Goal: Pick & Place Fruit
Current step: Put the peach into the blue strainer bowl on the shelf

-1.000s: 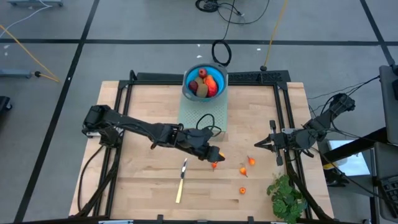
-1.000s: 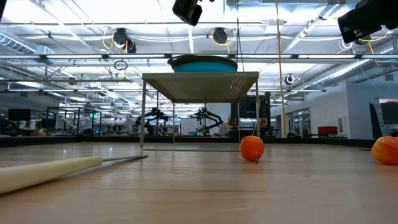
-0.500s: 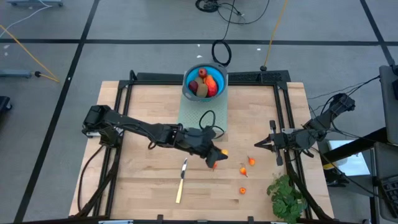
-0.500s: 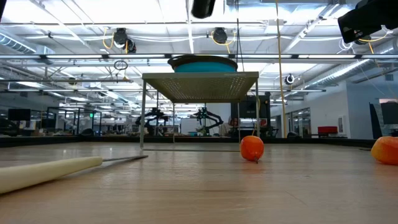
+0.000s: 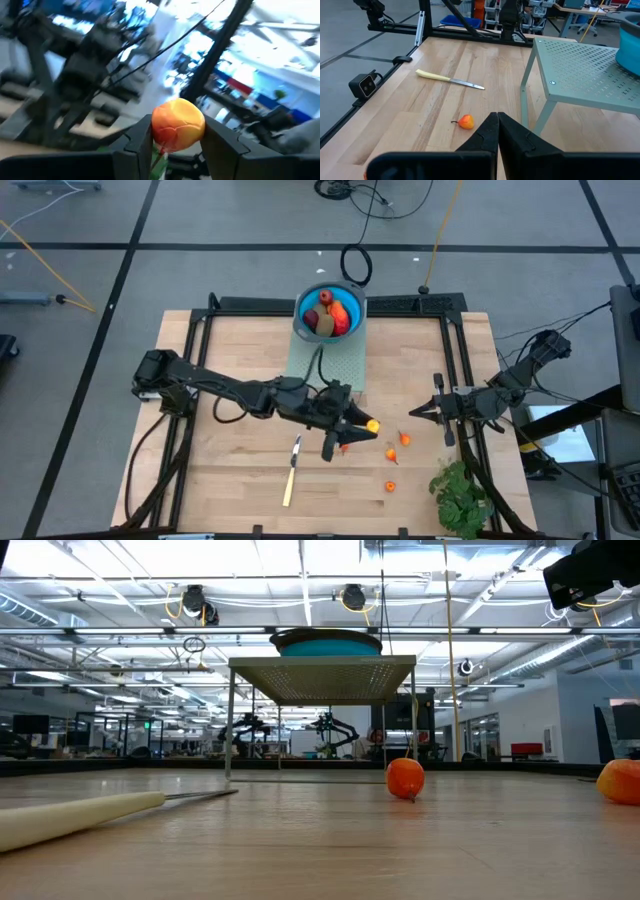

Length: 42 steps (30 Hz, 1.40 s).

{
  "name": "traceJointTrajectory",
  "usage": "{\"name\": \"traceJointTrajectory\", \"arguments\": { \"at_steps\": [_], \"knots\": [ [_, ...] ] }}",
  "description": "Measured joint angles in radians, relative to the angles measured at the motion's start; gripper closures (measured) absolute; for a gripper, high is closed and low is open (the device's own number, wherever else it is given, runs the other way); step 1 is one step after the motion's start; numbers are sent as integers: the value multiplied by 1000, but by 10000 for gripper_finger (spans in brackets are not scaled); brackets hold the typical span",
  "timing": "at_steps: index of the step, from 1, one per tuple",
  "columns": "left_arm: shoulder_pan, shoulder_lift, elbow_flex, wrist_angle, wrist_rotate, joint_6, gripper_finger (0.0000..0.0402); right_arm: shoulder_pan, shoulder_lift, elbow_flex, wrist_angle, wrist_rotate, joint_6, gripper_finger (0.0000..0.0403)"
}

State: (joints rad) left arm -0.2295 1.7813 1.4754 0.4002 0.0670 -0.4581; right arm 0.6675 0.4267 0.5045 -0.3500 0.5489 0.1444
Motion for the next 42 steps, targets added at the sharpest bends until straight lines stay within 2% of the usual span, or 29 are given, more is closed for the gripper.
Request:
{"name": "traceJointTrajectory", "arguments": {
  "at_steps": [6,13,16,19,27,35,42],
  "knots": [
    [0,0,0,123,85,20,272,0,0,0,0,0,-10,403],
    [0,0,0,125,90,28,272,0,0,0,0,0,-34,403],
    [0,0,0,86,56,34,262,0,0,0,0,0,-34,403],
    [-1,0,0,22,-34,34,259,0,0,0,0,0,-34,403],
    [7,0,14,-287,-278,83,257,0,0,0,0,0,-34,403],
    [72,0,143,-731,-418,185,257,0,0,0,0,0,-34,403],
    [174,0,252,-981,-517,333,257,0,0,0,0,0,-34,403]
  ]
}}
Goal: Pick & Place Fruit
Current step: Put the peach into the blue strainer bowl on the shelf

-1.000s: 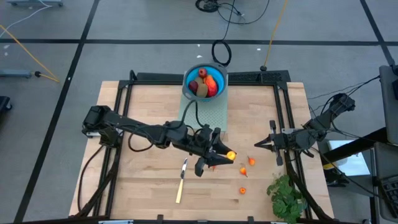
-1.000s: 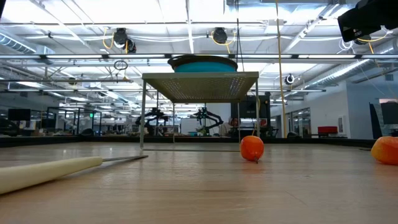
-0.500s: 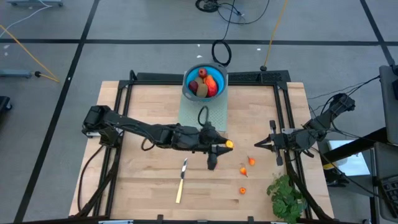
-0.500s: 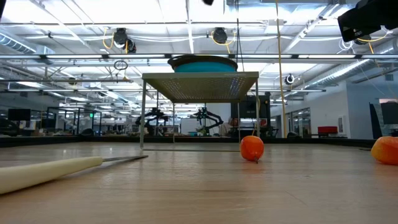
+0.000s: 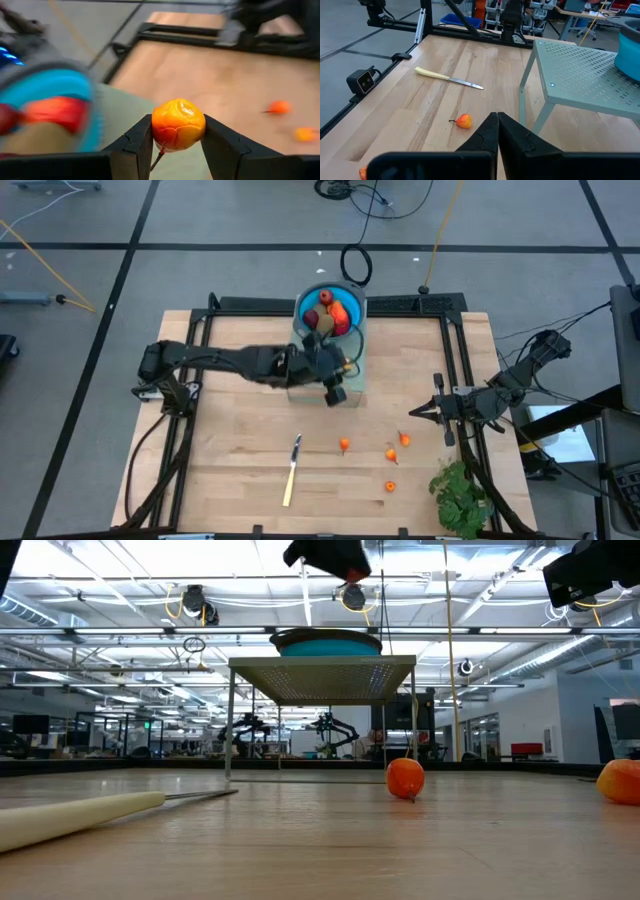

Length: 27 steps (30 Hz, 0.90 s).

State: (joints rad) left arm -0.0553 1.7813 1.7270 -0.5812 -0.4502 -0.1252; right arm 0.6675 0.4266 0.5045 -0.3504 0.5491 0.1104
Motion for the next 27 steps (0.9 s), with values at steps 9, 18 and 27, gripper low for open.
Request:
{"name": "traceJointTrajectory", "arguments": {
  "at_steps": [9,18,27],
  "knots": [
    [141,0,50,-53,-75,246,256,0,0,0,0,0,0,403],
    [296,0,52,-52,-48,378,256,0,0,0,0,0,0,403],
    [447,0,52,-52,143,325,256,0,0,0,0,0,0,403]
  ]
}}
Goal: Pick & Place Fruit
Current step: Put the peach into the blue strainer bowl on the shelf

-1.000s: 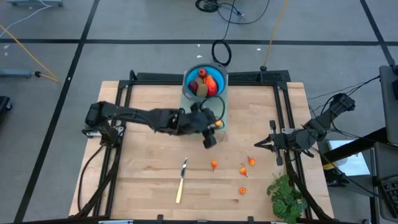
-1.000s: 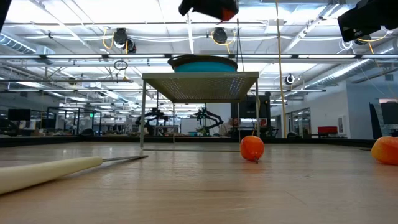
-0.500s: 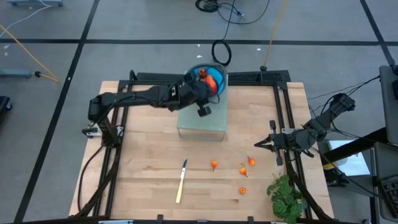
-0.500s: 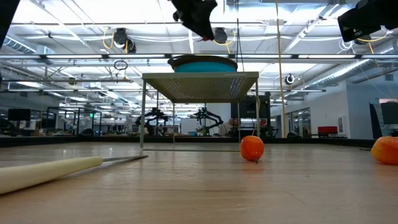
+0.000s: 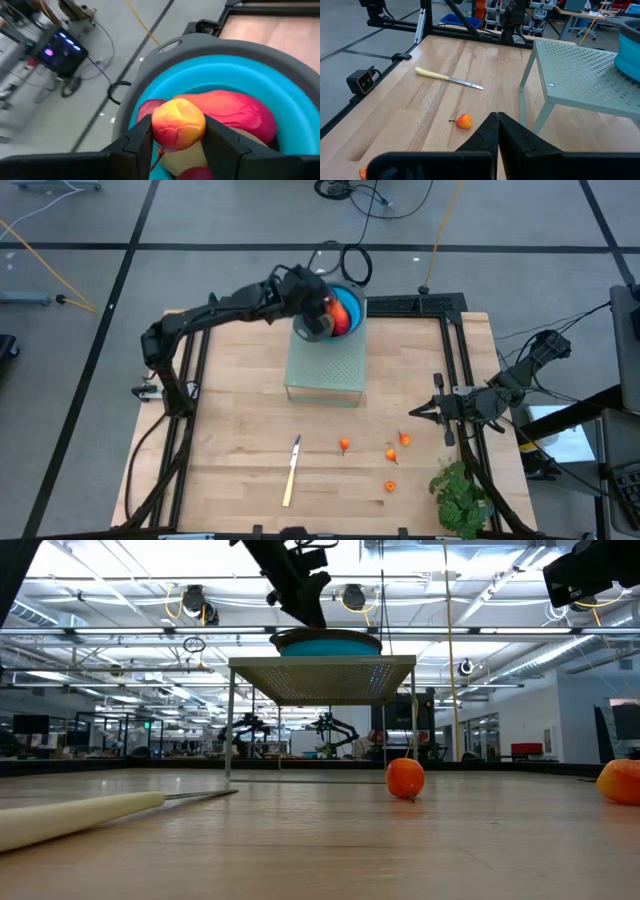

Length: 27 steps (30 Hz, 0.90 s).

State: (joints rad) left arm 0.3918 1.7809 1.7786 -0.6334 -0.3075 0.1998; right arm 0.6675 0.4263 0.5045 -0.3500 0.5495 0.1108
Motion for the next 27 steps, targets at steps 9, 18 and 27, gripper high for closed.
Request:
{"name": "traceJointTrajectory", "arguments": {
  "at_steps": [9,18,27],
  "knots": [
    [74,0,0,-16,213,-148,257,0,0,0,0,0,0,403],
    [99,0,0,-104,298,-267,256,0,0,0,0,1,0,403],
    [99,0,0,-105,289,-267,256,0,0,0,0,1,0,403]
  ]
}}
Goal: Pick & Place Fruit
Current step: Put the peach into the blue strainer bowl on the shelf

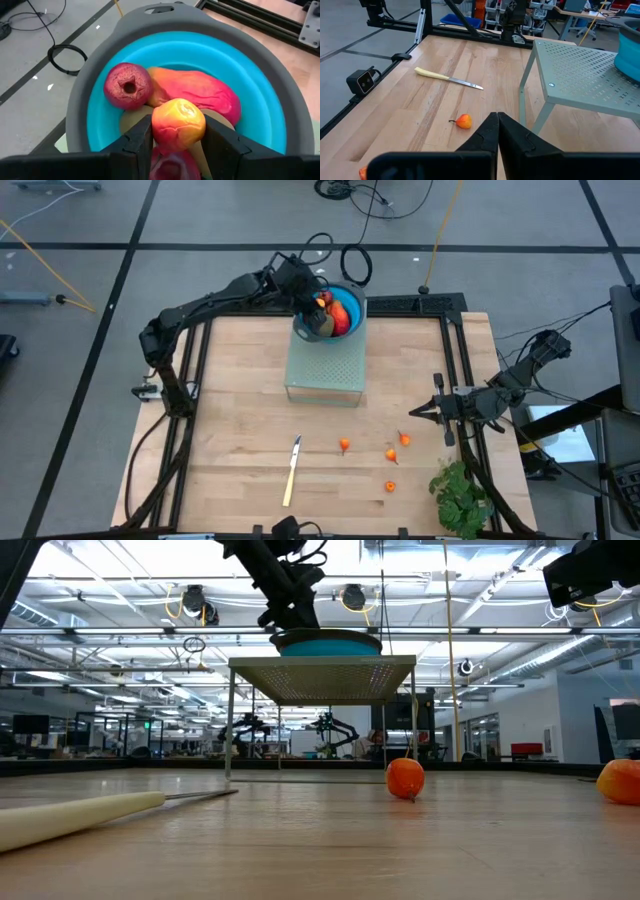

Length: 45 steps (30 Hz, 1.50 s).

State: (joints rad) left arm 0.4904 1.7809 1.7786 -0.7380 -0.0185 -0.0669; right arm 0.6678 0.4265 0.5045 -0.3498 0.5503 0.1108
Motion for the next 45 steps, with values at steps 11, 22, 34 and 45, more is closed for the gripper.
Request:
{"name": "traceJointTrajectory", "arguments": {
  "at_steps": [11,22,34,45],
  "knots": [
    [0,0,0,-1,0,11,255,0,0,0,0,0,14,403],
    [1,0,0,-3,0,19,183,0,0,0,0,0,34,403],
    [-11,-50,-1,-4,-8,-24,160,0,0,0,55,-1,35,403],
    [-94,-189,-1,-79,-9,-102,160,0,0,0,61,-4,94,403]
  ]
}}
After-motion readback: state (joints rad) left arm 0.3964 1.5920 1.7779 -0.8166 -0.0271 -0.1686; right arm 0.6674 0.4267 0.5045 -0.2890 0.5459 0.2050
